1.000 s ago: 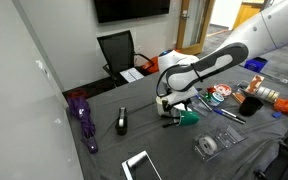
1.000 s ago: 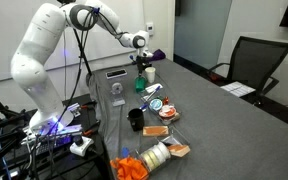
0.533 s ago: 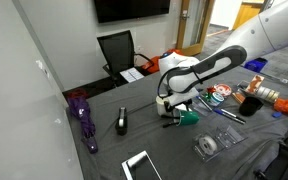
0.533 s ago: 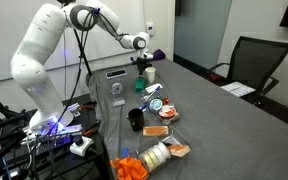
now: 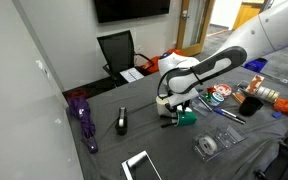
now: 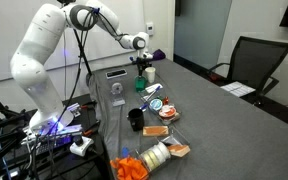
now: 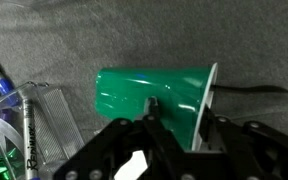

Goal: Pour the tongs out of the green cup.

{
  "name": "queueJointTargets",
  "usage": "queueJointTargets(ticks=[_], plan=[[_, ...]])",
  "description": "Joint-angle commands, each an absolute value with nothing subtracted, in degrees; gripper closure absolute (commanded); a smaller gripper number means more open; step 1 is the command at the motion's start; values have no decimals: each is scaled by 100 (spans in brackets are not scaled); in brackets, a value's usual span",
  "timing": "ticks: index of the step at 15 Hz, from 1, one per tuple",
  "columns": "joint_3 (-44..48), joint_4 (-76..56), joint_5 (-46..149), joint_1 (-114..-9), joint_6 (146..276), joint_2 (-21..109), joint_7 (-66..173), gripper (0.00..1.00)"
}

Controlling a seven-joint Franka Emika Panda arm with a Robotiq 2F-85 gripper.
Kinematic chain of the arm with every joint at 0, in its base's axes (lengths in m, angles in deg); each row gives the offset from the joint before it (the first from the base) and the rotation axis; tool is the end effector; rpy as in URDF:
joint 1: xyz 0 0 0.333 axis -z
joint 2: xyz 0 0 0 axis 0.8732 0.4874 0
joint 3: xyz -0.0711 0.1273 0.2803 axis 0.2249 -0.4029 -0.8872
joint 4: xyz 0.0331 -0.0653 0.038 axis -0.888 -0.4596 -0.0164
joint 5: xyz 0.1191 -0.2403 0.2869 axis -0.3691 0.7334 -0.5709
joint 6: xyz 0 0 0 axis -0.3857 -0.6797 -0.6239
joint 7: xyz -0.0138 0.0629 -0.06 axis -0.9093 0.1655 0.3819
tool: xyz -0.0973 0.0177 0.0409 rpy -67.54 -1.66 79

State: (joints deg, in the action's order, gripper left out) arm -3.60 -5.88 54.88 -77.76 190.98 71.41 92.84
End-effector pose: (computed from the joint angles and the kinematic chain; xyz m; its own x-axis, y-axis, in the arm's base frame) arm 0.6375 0.2037 0.1765 0.9066 -0.3837 -0.1755 -0.3341 -0.9069 0.2569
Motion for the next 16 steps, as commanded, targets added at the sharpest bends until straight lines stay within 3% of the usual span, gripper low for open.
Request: queueJointTargets(ticks=[1, 5, 16], plan=[[-255, -684, 5532, -7901, 19115, 7088, 9318, 90], [-192, -790, 5788, -8032, 18911, 6912, 9454, 100], [-51, -464, 7125, -8585, 15986, 6795, 10529, 99]])
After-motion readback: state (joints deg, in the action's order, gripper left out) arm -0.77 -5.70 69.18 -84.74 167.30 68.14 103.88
